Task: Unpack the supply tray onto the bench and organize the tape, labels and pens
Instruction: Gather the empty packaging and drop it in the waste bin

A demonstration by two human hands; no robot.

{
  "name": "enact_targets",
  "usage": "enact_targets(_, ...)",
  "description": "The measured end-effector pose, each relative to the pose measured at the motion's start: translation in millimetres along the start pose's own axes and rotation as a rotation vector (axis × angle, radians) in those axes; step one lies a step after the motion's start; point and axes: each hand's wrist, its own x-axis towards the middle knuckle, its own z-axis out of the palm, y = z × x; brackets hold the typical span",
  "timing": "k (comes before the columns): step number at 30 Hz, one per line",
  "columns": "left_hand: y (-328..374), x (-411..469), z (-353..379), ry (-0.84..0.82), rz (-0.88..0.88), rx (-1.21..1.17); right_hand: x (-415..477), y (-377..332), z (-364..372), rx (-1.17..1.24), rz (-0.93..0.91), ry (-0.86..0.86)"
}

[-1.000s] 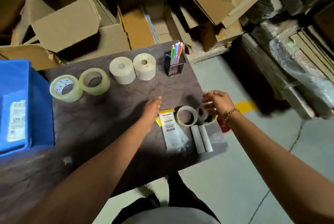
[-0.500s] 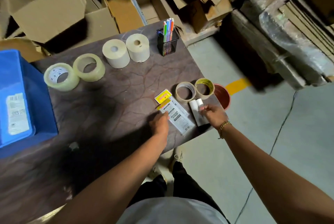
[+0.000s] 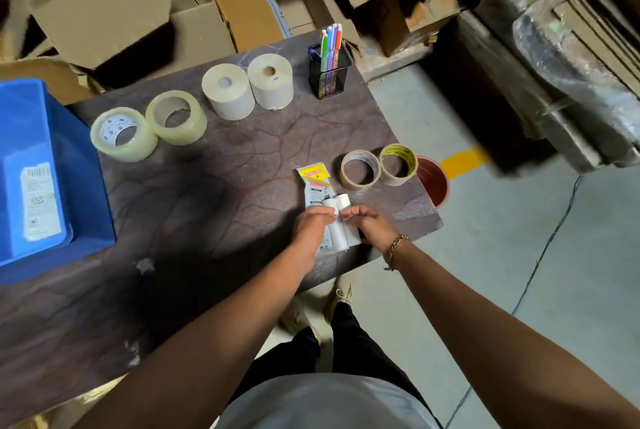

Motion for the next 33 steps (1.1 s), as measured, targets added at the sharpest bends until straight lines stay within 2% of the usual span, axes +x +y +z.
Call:
enact_targets(10,5,-15,-39,-0.037,0.177,0.095,-19,-18,21,0.156,-0.127,-0.066)
enact_targets(17,57,-37,-30,-0.189,0.416,0.093,-60,-74,-8,0.282,-0.259,-0.149)
enact_targets(26,132,-50,73,-0.422,0.56,0.103,-78,-131,-118,0.324,-0.378,-0.097)
enact_targets(33,144,-20,215,-0.431,0.532,0.172,-45,-131,-253,0.275,-0.329,-0.028)
